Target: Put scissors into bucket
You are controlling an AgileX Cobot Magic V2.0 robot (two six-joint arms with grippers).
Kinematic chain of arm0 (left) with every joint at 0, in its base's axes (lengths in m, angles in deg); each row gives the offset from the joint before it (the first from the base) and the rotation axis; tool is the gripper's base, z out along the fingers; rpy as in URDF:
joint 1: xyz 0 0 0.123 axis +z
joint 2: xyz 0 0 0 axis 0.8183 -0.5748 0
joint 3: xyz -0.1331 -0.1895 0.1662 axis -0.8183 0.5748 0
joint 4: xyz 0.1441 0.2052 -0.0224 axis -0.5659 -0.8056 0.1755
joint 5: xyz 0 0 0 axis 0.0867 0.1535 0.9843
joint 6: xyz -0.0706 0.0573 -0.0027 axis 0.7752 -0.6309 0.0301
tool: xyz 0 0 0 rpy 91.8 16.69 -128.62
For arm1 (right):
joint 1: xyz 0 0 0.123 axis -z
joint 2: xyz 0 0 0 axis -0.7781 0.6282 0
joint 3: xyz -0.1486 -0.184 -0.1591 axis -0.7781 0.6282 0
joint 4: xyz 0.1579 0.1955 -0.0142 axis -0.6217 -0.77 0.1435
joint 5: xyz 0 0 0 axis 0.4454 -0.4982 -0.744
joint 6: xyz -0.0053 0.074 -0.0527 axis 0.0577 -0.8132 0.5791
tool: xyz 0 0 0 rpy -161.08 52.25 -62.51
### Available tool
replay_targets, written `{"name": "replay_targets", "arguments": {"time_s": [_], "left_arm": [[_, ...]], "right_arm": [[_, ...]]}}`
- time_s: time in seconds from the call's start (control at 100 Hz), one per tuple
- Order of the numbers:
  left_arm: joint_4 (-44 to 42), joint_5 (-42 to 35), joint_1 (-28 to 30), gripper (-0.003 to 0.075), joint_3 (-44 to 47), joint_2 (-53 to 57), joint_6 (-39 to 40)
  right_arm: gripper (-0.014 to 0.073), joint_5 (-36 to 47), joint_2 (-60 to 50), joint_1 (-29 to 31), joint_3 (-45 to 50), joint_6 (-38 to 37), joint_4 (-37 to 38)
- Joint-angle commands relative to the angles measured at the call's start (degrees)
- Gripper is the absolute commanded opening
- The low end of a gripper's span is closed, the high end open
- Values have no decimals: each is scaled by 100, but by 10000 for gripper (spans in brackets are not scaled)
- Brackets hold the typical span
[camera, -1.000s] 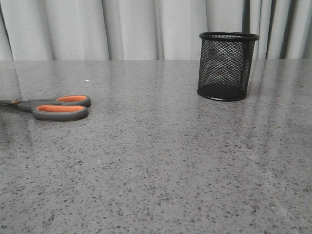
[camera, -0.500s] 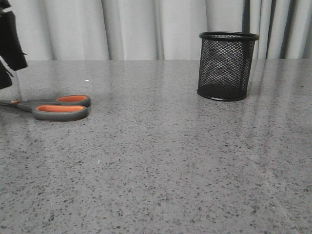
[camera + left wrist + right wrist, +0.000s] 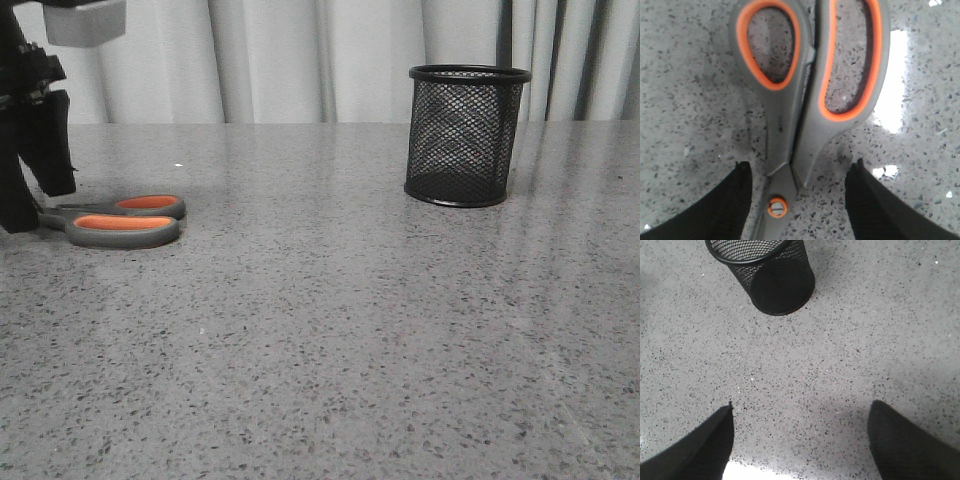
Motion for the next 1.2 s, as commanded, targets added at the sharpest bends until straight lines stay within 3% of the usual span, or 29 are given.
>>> {"name": "replay_targets", "arguments": {"time_s": [0.0, 0.52, 1.04, 1.19], "left_arm": [[120, -62, -45, 388, -166, 104, -45], [776, -1, -45, 388, -166, -36, -938], [559, 582, -32, 383, -166, -370, -855], [488, 608, -32, 277, -166, -425, -840]], "right_arm": [[500, 280, -14, -19, -202, 76, -73], [500, 280, -5, -19, -202, 76, -73], [500, 254, -5, -19, -202, 76, -73], [500, 234, -5, -19, -202, 76, -73]]}}
